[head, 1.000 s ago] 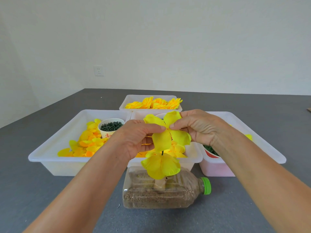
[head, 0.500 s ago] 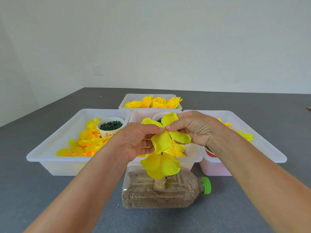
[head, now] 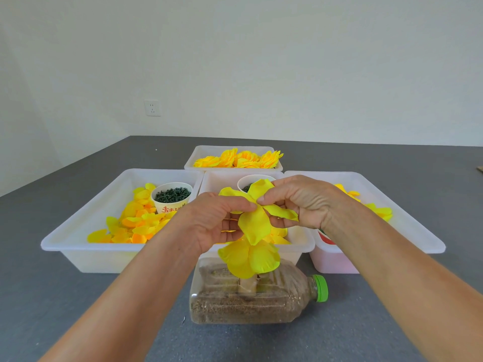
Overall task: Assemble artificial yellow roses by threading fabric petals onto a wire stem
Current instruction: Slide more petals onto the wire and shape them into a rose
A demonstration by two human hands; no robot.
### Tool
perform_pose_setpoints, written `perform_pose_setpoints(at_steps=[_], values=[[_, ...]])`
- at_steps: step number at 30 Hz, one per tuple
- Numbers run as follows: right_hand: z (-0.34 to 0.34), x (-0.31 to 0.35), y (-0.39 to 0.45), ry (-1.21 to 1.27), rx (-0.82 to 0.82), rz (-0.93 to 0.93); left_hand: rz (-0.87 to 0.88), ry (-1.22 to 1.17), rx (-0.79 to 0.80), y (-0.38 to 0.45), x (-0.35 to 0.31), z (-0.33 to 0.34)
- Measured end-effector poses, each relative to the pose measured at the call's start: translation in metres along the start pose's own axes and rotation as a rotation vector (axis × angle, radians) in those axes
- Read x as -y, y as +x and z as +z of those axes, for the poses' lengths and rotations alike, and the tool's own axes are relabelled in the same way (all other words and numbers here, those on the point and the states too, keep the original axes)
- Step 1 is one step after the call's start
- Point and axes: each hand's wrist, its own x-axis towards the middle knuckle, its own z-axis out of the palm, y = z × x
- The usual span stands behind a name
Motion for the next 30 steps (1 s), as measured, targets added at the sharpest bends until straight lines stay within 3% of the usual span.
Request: perform_pose_setpoints(at_steps=[19, 30], values=[[0.005, -0.011, 0.005, -0.035, 0.019, 0.062, 0.031, 0.056, -0.07, -0.002, 0.004, -0.007], [0.008, -0.023, 0.005, -0.105, 0.044, 0.07, 0.043, 0.234, -0.095, -0.006, 0.008, -0.008]])
